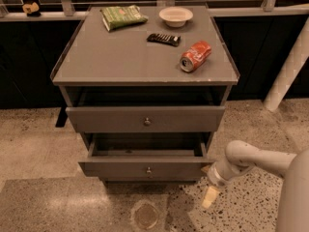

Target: Close middle drawer

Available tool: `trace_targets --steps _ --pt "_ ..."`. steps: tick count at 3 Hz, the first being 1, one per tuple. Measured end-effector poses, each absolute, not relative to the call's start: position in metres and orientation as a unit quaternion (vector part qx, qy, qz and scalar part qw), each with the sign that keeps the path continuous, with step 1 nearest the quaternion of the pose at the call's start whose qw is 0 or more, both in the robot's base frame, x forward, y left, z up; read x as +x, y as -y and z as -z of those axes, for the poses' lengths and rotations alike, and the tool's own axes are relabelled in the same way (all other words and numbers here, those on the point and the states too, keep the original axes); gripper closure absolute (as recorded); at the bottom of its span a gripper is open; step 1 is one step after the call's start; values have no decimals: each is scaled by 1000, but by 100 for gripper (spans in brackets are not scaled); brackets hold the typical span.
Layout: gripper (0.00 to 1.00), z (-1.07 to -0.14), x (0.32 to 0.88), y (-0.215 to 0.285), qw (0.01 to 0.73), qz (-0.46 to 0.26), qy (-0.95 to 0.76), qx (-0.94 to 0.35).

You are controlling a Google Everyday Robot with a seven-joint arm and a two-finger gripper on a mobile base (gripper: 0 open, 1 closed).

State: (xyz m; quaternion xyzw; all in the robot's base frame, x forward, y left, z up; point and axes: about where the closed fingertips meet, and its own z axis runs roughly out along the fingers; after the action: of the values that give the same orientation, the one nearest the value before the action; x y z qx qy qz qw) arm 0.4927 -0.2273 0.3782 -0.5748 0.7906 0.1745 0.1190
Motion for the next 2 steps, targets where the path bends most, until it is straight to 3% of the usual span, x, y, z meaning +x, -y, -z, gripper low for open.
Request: trace_targets --steps 2 --pt "0 -388 583 242 174 -138 -803 -553"
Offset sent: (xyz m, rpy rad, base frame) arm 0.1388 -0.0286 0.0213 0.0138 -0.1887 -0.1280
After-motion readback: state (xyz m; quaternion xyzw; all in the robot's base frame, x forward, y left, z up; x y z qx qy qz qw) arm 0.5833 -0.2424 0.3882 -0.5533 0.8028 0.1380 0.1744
